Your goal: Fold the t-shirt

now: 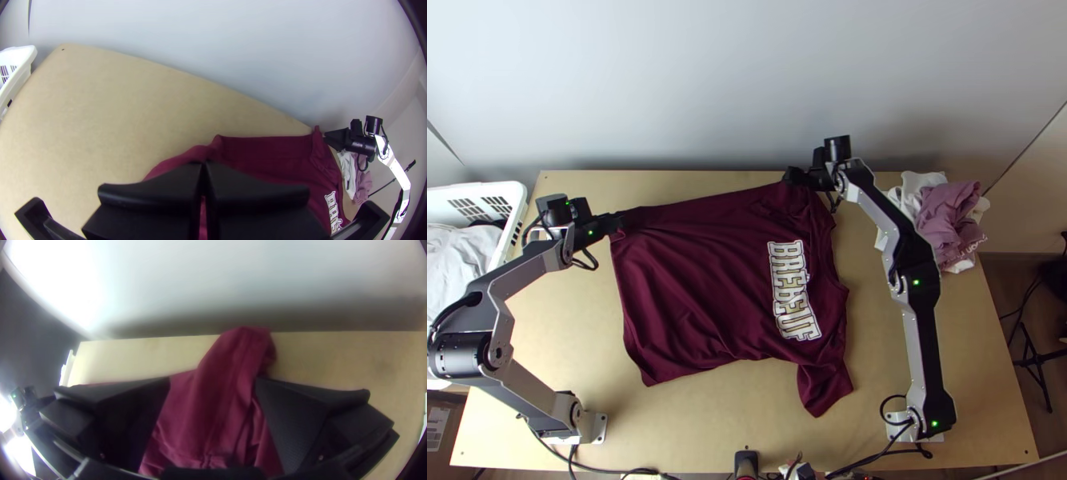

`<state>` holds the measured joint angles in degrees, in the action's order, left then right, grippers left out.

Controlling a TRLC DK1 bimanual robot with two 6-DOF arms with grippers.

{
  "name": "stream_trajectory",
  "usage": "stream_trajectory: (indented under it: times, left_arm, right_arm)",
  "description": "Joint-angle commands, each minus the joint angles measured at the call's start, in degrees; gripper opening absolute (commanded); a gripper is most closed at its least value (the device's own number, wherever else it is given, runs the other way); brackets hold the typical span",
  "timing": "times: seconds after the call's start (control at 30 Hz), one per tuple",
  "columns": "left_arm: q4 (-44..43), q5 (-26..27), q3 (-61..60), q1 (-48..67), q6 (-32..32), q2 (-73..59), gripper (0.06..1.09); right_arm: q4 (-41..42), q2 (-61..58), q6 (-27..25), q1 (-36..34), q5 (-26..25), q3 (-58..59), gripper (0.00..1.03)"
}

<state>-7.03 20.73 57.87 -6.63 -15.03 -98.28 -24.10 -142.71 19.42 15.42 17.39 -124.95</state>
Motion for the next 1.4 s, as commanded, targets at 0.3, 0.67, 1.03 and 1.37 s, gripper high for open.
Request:
stream_trajectory:
  times: [0.3,0.67,1.03,1.37]
  left_arm:
    - [-0.18,0.01,-2.32,-1.01,0.09,2.13,0.09]
    - [-0.27,0.01,-3.20,-1.36,0.35,3.09,0.09]
    - [-0.36,0.01,-3.64,-1.45,0.35,3.36,0.09]
    - [-0.97,-0.08,-2.50,-1.54,0.88,2.39,0.09]
  right_arm:
    - [-6.14,-1.78,-2.37,1.28,-4.12,-3.99,0.30]
    - [-6.58,0.95,-2.98,1.54,-4.20,-2.06,0.03]
    - [-6.58,8.95,-3.07,1.89,-4.64,5.06,0.03]
    - [-2.97,25.12,-1.75,4.97,-5.43,21.94,0.03]
